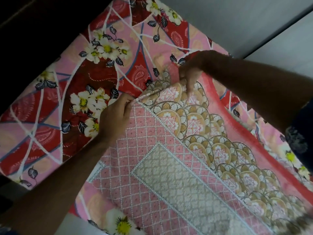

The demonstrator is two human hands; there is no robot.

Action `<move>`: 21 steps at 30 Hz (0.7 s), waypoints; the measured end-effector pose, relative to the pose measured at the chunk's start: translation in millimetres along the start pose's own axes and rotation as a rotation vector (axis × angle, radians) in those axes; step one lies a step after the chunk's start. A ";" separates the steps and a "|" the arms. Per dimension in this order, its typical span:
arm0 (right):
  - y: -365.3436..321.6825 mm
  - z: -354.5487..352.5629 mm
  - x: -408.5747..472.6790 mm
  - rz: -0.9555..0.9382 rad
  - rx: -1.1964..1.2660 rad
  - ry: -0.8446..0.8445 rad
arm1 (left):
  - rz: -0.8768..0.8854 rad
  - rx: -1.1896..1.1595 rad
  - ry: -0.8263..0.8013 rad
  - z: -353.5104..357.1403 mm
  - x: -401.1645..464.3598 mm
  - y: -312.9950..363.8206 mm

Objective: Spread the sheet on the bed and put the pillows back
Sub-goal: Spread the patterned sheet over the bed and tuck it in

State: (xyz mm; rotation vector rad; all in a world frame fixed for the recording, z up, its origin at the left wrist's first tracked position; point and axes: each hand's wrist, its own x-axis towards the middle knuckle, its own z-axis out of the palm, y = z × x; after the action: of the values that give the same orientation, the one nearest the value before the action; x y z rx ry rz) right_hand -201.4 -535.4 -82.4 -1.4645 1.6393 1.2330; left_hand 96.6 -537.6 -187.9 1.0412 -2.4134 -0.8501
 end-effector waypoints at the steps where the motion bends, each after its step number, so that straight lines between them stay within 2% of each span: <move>1: 6.2 -0.9 -1.3 0.041 -0.007 0.108 | 0.004 -0.002 0.002 1.1 0.6 -1.2; 5: 21.1 2.8 6.2 0.153 0.067 0.675 | -0.015 0.022 -0.007 8.4 5.4 -9.0; 8: 25.8 14.8 25.4 0.246 0.341 1.197 | -0.085 -0.039 -0.044 5.7 9.2 -9.7; 9: 27.2 18.8 31.3 0.280 0.472 1.330 | -0.079 0.014 -0.062 2.4 7.7 -10.5; 10: 27.6 25.6 36.1 0.305 0.617 1.432 | -0.031 0.137 -0.072 -0.6 4.6 -11.6; 12: 17.8 48.3 37.6 0.367 0.870 1.559 | 0.190 0.340 -0.112 -3.3 -8.7 -12.5; 14: -17.4 95.0 27.4 0.377 1.054 1.482 | 0.445 0.383 -0.247 5.2 -28.9 -9.7; 16: -74.5 166.5 5.5 0.304 1.120 1.202 | 0.628 0.408 -0.443 23.9 -52.1 -0.1; 18: -138.2 255.5 -20.9 0.326 1.052 0.954 | 0.684 0.449 -0.606 44.3 -73.3 9.1; 21: -214.9 395.3 -67.4 0.542 1.059 0.753 | 0.664 0.563 -0.753 67.5 -95.0 18.6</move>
State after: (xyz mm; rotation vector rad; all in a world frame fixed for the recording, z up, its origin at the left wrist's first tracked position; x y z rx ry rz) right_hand -33.5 -136.7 -223.4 -0.7946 2.6754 -0.1755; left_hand 112.2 -430.8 -235.4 -0.0562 -3.4275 -0.3413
